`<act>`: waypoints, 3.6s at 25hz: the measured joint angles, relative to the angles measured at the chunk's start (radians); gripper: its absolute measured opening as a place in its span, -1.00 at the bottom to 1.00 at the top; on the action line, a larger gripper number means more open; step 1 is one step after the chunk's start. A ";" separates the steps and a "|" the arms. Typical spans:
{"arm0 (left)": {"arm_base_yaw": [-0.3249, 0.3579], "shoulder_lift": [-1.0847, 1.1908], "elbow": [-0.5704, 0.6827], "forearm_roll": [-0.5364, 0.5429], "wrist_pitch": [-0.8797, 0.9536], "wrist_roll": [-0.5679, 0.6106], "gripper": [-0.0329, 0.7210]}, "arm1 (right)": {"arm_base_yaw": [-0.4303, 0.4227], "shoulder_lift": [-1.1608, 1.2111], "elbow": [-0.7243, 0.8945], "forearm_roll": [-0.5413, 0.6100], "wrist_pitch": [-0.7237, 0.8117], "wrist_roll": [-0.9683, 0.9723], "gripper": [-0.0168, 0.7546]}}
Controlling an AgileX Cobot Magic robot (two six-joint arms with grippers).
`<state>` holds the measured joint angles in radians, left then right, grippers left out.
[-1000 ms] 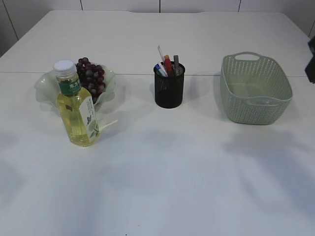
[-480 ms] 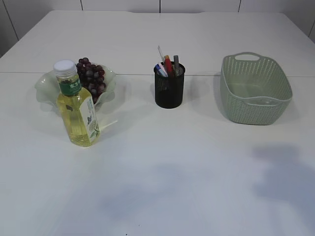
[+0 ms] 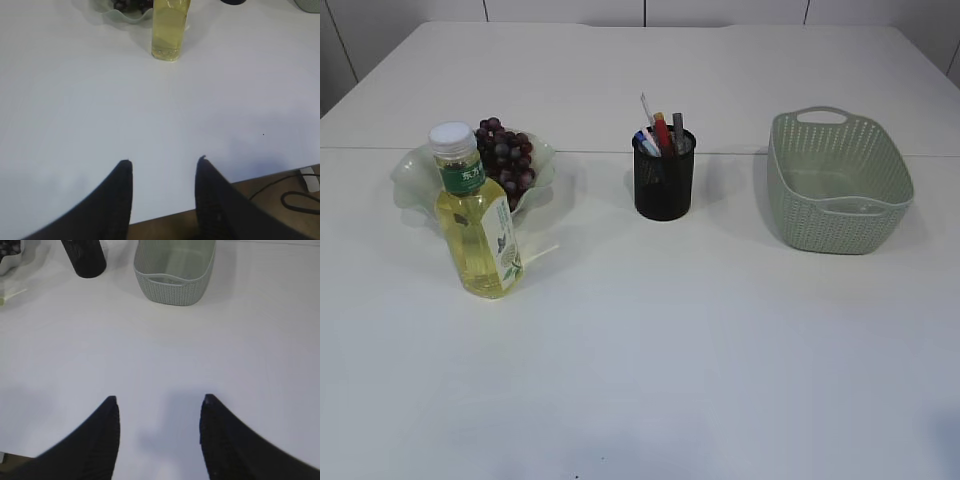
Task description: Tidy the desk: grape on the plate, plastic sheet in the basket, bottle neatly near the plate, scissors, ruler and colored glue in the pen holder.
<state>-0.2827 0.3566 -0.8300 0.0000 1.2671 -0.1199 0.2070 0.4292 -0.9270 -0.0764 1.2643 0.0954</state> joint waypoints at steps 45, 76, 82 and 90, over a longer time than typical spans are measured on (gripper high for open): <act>0.000 -0.345 0.303 -0.016 -0.158 0.000 0.29 | 0.000 -0.450 0.426 0.021 -0.104 -0.104 0.12; 0.269 -0.345 0.303 -0.007 -0.160 0.000 0.22 | -0.273 -0.450 0.426 0.021 -0.105 -0.107 0.12; 0.269 -0.345 0.303 -0.007 -0.160 0.013 0.19 | -0.273 -0.450 0.426 0.031 -0.105 -0.106 0.12; 0.269 -0.345 0.303 -0.013 -0.160 0.043 0.18 | -0.273 -0.450 0.426 0.052 -0.107 -0.128 0.12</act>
<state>-0.0133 0.0112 -0.5266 -0.0126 1.1073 -0.0767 -0.0662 -0.0207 -0.5007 -0.0243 1.1574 -0.0328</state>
